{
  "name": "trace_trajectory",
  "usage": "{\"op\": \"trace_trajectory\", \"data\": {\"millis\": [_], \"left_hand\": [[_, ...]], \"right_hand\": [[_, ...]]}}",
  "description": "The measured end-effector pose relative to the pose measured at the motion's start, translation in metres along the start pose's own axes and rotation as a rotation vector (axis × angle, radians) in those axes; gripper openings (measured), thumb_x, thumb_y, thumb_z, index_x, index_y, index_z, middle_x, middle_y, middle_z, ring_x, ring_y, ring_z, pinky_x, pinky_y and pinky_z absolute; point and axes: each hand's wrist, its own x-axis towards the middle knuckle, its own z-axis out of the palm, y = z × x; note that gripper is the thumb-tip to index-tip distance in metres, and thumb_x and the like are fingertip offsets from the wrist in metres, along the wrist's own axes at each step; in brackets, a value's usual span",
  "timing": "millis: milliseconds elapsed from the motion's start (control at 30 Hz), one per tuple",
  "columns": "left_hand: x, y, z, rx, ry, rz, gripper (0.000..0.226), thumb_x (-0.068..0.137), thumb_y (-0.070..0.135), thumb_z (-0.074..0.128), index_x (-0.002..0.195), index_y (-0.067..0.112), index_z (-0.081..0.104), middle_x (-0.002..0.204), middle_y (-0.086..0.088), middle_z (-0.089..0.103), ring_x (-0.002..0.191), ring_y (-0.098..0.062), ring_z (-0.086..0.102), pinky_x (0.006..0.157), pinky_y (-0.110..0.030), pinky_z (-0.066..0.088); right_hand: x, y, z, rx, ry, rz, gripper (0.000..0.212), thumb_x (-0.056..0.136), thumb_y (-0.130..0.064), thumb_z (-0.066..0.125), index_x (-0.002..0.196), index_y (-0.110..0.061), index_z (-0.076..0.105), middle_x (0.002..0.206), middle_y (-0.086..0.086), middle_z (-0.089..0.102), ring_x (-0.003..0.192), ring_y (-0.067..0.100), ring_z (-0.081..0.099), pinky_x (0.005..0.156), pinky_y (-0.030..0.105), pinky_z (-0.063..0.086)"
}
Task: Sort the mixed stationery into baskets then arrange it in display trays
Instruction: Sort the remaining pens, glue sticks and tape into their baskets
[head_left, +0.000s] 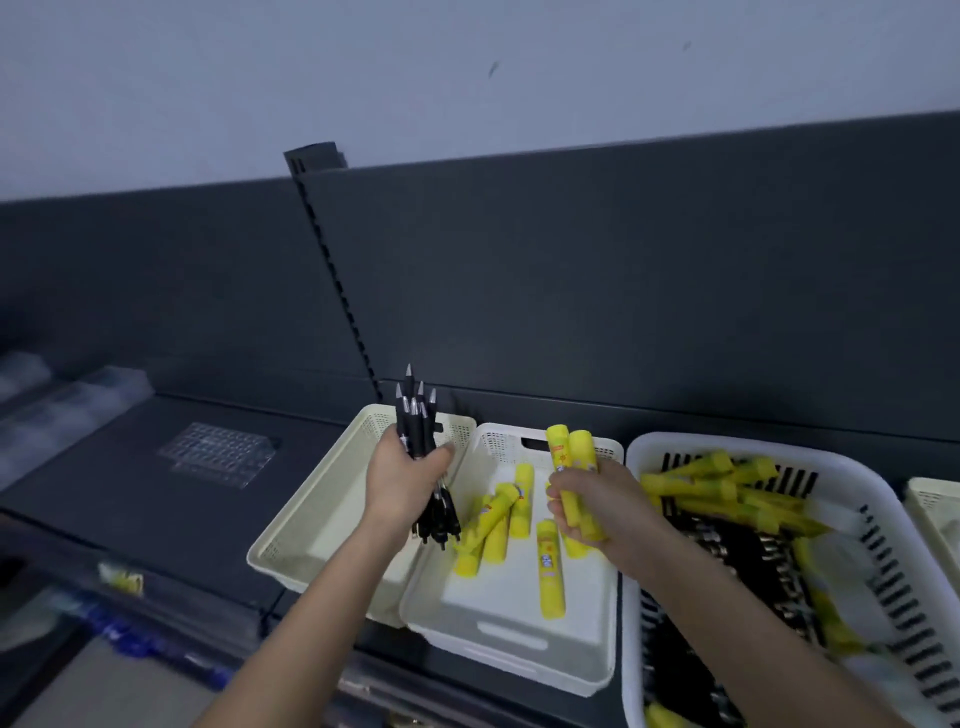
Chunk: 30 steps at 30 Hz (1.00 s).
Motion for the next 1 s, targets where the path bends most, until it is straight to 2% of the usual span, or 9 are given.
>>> {"op": "trace_trajectory", "data": {"millis": [100, 233, 367, 467, 633, 733, 833, 933, 1000], "left_hand": [[0.016, -0.009, -0.012, 0.107, -0.017, 0.026, 0.022, 0.077, 0.019, 0.069, 0.076, 0.014, 0.048, 0.072, -0.014, 0.061, 0.063, -0.024, 0.056, 0.062, -0.035, 0.046], [0.034, -0.025, -0.014, 0.245, -0.12, 0.009, 0.024, 0.075, 0.017, 0.068, 0.068, 0.021, 0.045, 0.061, 0.001, 0.052, 0.057, -0.018, 0.051, 0.052, -0.028, 0.037], [0.058, -0.041, -0.017, 0.193, -0.18, -0.113, 0.021, 0.074, 0.011, 0.064, 0.063, 0.013, 0.047, 0.056, -0.005, 0.051, 0.051, -0.021, 0.048, 0.052, -0.027, 0.037], [0.079, -0.054, -0.023, 0.152, -0.225, -0.176, 0.018, 0.075, 0.008, 0.062, 0.065, 0.011, 0.047, 0.059, -0.007, 0.051, 0.053, -0.021, 0.049, 0.053, -0.026, 0.038], [0.094, -0.079, -0.023, 0.45, -0.39, -0.11, 0.02, 0.073, 0.017, 0.066, 0.073, 0.013, 0.046, 0.068, -0.002, 0.053, 0.062, -0.019, 0.052, 0.049, -0.027, 0.034], [0.095, -0.094, -0.019, 0.522, -0.43, -0.049, 0.028, 0.074, 0.029, 0.071, 0.082, 0.012, 0.05, 0.075, 0.0, 0.059, 0.067, -0.016, 0.056, 0.05, -0.026, 0.036], [0.097, -0.1, -0.018, 0.559, -0.454, -0.011, 0.036, 0.073, 0.028, 0.074, 0.091, 0.009, 0.049, 0.082, -0.001, 0.059, 0.077, -0.02, 0.059, 0.057, -0.028, 0.041], [0.101, -0.099, -0.02, 0.588, -0.446, 0.048, 0.05, 0.073, 0.026, 0.075, 0.112, 0.012, 0.047, 0.089, 0.001, 0.053, 0.085, -0.021, 0.055, 0.064, -0.029, 0.04], [0.104, -0.094, -0.021, 0.592, -0.428, 0.119, 0.059, 0.073, 0.027, 0.075, 0.123, 0.012, 0.048, 0.096, -0.001, 0.056, 0.084, -0.019, 0.053, 0.066, -0.028, 0.041]], "right_hand": [[0.003, 0.003, 0.004, -0.038, 0.004, 0.022, 0.01, 0.074, 0.002, 0.059, 0.069, -0.007, 0.06, 0.067, 0.015, 0.056, 0.063, 0.025, 0.053, 0.06, 0.032, 0.046], [0.011, 0.002, 0.012, -0.095, 0.05, 0.026, 0.011, 0.072, 0.0, 0.059, 0.069, -0.011, 0.061, 0.068, 0.013, 0.06, 0.064, 0.025, 0.057, 0.062, 0.034, 0.048], [0.019, 0.007, 0.024, -0.181, 0.103, 0.002, 0.009, 0.07, -0.001, 0.057, 0.066, -0.007, 0.061, 0.064, 0.017, 0.058, 0.056, 0.024, 0.054, 0.058, 0.032, 0.044], [0.025, 0.014, 0.033, -0.28, 0.117, -0.008, 0.005, 0.072, -0.007, 0.059, 0.067, -0.005, 0.06, 0.061, 0.02, 0.056, 0.053, 0.024, 0.05, 0.053, 0.027, 0.042], [0.035, 0.026, 0.043, -0.336, 0.204, -0.008, 0.006, 0.077, -0.009, 0.059, 0.073, -0.005, 0.058, 0.057, 0.016, 0.055, 0.052, 0.024, 0.049, 0.047, 0.025, 0.04], [0.039, 0.03, 0.046, -0.358, 0.236, -0.015, 0.009, 0.078, -0.009, 0.059, 0.07, -0.006, 0.056, 0.054, 0.014, 0.054, 0.048, 0.023, 0.048, 0.046, 0.024, 0.037], [0.041, 0.033, 0.046, -0.413, 0.287, -0.029, 0.012, 0.075, -0.008, 0.059, 0.064, -0.008, 0.055, 0.05, 0.008, 0.053, 0.045, 0.021, 0.049, 0.048, 0.025, 0.038], [0.046, 0.037, 0.046, -0.525, 0.346, -0.07, 0.011, 0.075, -0.011, 0.061, 0.066, -0.014, 0.056, 0.068, 0.008, 0.06, 0.069, 0.028, 0.061, 0.064, 0.035, 0.047], [0.047, 0.039, 0.047, -0.616, 0.389, -0.077, 0.005, 0.078, -0.016, 0.062, 0.079, -0.015, 0.058, 0.083, 0.007, 0.061, 0.087, 0.028, 0.061, 0.076, 0.037, 0.049]]}}
